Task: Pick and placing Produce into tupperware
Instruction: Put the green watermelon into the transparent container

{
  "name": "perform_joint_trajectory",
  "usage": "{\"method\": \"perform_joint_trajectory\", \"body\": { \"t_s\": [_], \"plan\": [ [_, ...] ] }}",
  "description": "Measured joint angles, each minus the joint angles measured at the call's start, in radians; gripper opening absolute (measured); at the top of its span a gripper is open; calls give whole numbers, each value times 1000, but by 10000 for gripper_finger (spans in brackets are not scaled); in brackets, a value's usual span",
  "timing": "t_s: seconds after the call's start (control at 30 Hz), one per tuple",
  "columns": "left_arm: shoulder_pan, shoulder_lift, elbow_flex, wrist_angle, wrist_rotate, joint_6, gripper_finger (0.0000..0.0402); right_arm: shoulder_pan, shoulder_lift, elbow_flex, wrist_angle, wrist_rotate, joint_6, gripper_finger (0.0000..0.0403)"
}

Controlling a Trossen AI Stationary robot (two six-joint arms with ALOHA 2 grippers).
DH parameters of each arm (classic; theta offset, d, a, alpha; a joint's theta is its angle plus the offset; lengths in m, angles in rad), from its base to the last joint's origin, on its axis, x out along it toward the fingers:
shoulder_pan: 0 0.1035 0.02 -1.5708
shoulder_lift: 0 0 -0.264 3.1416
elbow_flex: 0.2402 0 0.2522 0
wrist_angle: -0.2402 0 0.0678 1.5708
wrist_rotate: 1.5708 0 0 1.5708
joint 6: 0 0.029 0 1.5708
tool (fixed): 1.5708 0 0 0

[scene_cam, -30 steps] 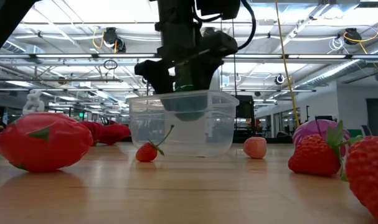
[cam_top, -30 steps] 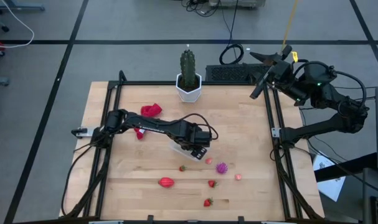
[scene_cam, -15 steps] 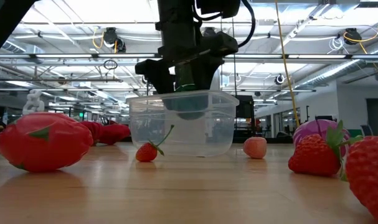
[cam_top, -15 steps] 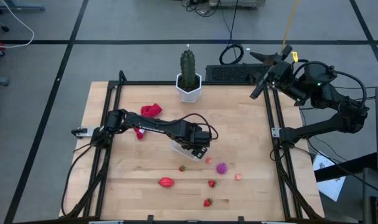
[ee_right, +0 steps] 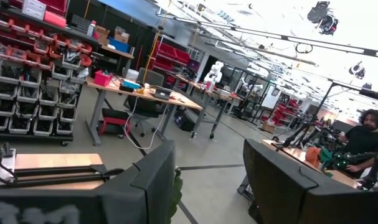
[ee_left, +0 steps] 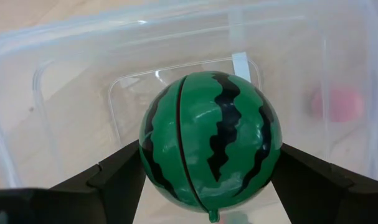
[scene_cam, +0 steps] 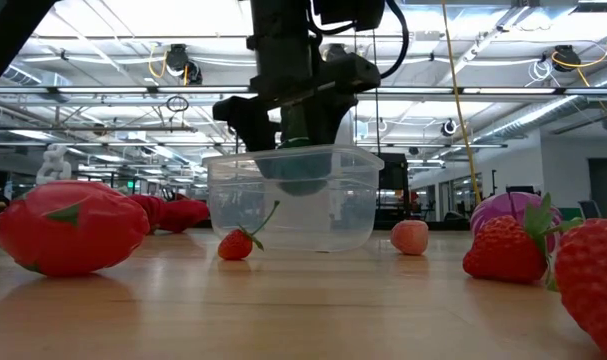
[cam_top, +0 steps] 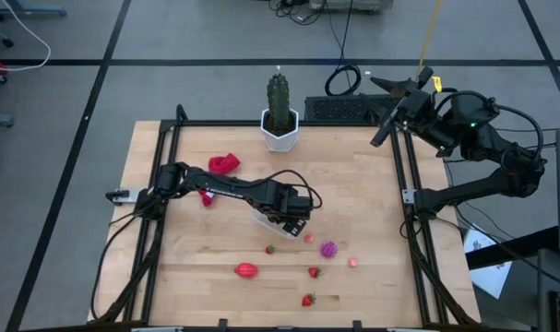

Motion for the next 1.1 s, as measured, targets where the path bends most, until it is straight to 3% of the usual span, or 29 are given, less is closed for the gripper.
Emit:
{"method": "perform_joint_trajectory", "body": {
  "t_s": [0.37,0.6,1.1],
  "plan": [
    [0,13,1,1,1,-12,308,0,0,0,0,0,0,183],
    [0,44,-1,-10,63,-16,308,1,-1,0,0,-2,0,183],
    [2,37,0,2,37,-3,308,1,-1,0,-27,-2,0,183]
  ]
}}
